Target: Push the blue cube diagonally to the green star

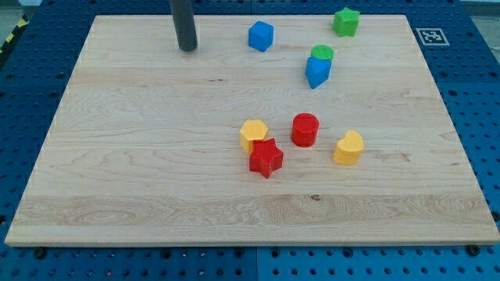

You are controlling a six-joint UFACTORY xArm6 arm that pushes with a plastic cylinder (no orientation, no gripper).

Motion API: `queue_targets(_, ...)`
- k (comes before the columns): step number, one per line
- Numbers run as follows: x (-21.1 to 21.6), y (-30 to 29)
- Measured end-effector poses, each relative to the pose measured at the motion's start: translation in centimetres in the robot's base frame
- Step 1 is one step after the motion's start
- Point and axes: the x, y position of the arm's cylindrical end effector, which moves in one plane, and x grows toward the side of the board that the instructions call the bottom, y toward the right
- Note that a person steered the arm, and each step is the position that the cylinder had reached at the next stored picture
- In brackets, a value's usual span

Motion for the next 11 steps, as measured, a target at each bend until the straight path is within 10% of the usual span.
queue_targets(3,-4.8,11.1)
queue_targets(11,1.3,17.2)
